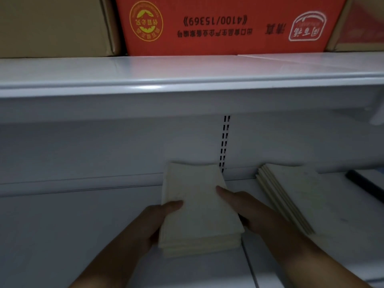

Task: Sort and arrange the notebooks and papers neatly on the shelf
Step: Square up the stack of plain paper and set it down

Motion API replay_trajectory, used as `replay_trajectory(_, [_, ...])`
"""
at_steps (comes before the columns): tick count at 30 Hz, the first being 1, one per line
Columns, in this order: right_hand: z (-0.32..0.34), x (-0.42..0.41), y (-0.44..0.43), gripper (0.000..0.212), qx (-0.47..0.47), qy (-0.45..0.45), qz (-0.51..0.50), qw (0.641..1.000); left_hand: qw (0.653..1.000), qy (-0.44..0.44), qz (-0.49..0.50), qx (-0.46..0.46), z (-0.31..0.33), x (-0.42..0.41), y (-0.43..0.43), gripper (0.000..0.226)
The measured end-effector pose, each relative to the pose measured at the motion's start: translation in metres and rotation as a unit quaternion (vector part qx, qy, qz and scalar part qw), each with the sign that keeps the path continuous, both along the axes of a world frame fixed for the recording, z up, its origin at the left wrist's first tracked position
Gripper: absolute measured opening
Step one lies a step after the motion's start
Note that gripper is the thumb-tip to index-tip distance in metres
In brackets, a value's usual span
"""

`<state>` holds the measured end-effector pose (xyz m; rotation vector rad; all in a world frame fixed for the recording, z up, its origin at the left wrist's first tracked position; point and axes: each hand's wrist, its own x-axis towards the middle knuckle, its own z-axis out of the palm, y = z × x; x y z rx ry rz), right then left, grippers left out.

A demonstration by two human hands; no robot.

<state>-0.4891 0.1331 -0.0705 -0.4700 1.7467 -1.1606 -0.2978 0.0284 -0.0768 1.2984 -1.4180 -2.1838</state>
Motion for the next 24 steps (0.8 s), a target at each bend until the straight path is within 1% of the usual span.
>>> replay_trajectory(3, [-0.002, -0.003, 0.002, 0.037, -0.058, -0.047, -0.050, 0.996, 1.000, -0.002, 0.015, 0.012, 0.001, -0.005, -0.004, 0.057])
replay_trajectory(6, [-0.010, 0.002, 0.008, 0.021, -0.090, -0.060, -0.076, 0.991, 1.000, -0.020, 0.005, 0.005, 0.002, -0.011, -0.005, 0.048])
replay_trajectory(10, [-0.017, 0.004, 0.011, 0.012, -0.106, -0.044, -0.071, 0.991, 0.998, -0.055, -0.015, -0.022, 0.006, -0.018, -0.006, 0.047])
replay_trajectory(12, [-0.018, 0.002, 0.011, 0.011, -0.118, -0.048, -0.066, 0.990, 0.990, -0.111, -0.049, -0.076, 0.013, -0.021, -0.006, 0.052])
replay_trajectory(13, [-0.018, 0.001, 0.012, 0.010, -0.117, -0.047, -0.059, 0.990, 0.976, -0.162, -0.077, -0.120, 0.017, -0.021, -0.007, 0.060])
replay_trajectory(15, [-0.017, 0.002, 0.013, 0.014, -0.109, -0.044, -0.035, 0.992, 0.928, -0.273, -0.130, -0.217, 0.025, -0.022, -0.008, 0.082])
replay_trajectory(16, [-0.014, 0.001, 0.014, 0.020, -0.104, -0.033, -0.019, 0.994, 0.901, -0.317, -0.146, -0.258, 0.028, -0.021, -0.009, 0.090])
replay_trajectory(17, [-0.013, -0.001, 0.015, 0.031, -0.099, -0.012, -0.009, 0.995, 0.883, -0.341, -0.149, -0.285, 0.030, -0.020, -0.009, 0.095])
replay_trajectory(18, [-0.010, -0.005, 0.016, 0.044, -0.095, 0.010, -0.006, 0.995, 0.878, -0.346, -0.144, -0.296, 0.030, -0.018, -0.009, 0.095])
replay_trajectory(19, [-0.008, -0.010, 0.018, 0.057, -0.101, 0.008, -0.009, 0.995, 0.887, -0.334, -0.131, -0.291, 0.029, -0.015, -0.009, 0.092])
replay_trajectory(20, [-0.008, -0.014, 0.021, 0.064, -0.106, -0.001, -0.008, 0.994, 0.904, -0.310, -0.113, -0.273, 0.029, -0.012, -0.008, 0.086])
replay_trajectory(21, [-0.010, -0.015, 0.024, 0.063, -0.110, -0.018, 0.004, 0.994, 0.921, -0.283, -0.094, -0.251, 0.028, -0.008, -0.005, 0.079])
replay_trajectory(22, [-0.011, -0.011, 0.026, 0.054, -0.110, -0.015, 0.029, 0.993, 0.934, -0.257, -0.085, -0.232, 0.027, -0.005, -0.002, 0.072])
replay_trajectory(24, [-0.015, 0.001, 0.028, 0.038, -0.098, 0.038, 0.071, 0.992, 0.942, -0.226, -0.099, -0.228, 0.021, -0.002, 0.005, 0.060])
